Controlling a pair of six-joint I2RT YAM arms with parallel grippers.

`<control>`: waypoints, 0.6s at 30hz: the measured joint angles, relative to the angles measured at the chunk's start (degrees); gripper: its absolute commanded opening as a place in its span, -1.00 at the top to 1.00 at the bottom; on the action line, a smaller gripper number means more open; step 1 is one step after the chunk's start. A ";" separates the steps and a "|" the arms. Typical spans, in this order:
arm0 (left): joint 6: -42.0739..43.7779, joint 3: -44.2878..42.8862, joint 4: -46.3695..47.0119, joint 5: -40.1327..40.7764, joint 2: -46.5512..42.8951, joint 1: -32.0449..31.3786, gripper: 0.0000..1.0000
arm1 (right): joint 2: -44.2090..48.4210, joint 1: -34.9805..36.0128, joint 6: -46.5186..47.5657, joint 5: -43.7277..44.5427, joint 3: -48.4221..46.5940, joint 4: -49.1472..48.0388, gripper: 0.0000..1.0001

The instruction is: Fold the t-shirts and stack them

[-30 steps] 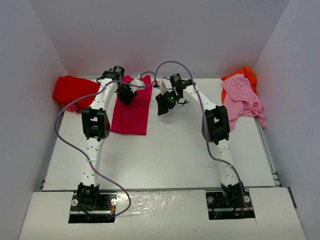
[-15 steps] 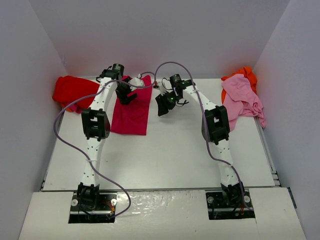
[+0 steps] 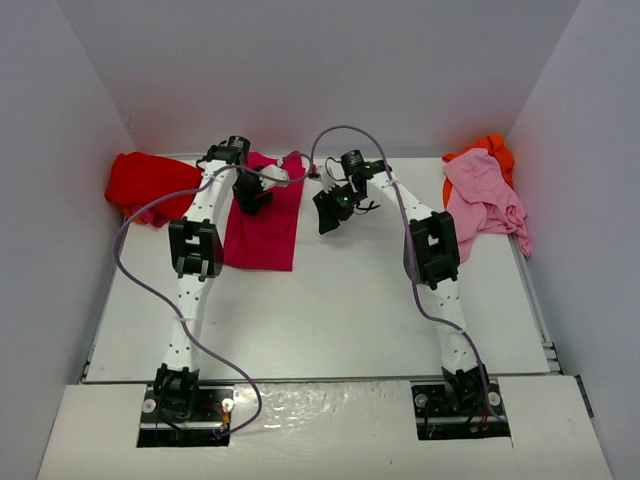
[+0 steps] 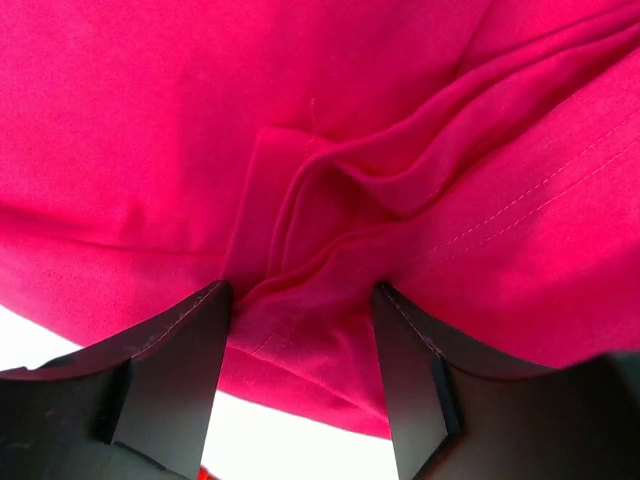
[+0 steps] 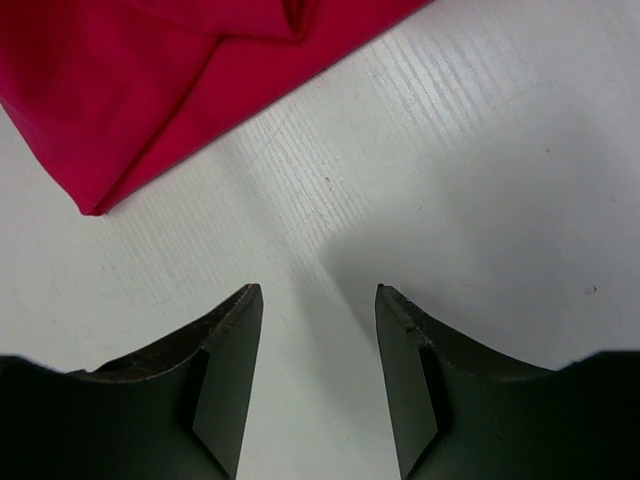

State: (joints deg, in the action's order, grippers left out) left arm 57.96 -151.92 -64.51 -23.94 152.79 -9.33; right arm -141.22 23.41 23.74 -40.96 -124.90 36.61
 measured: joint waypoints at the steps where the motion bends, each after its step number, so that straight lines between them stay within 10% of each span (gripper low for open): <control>1: 0.13 -0.23 -0.05 0.01 0.02 0.02 0.51 | -0.04 -0.01 0.02 0.04 0.00 0.01 0.08; 3: 0.52 -0.57 -0.38 -0.09 0.31 0.06 1.00 | -0.05 -0.01 0.08 0.05 0.00 0.03 0.08; 18: -0.29 2.31 0.31 -1.55 -1.88 0.33 1.00 | -0.23 0.28 0.37 1.83 0.00 0.03 0.10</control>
State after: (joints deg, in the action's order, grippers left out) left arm 57.67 -149.61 -64.20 -25.48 150.91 -8.99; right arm -141.45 23.69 24.11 -39.13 -124.90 36.64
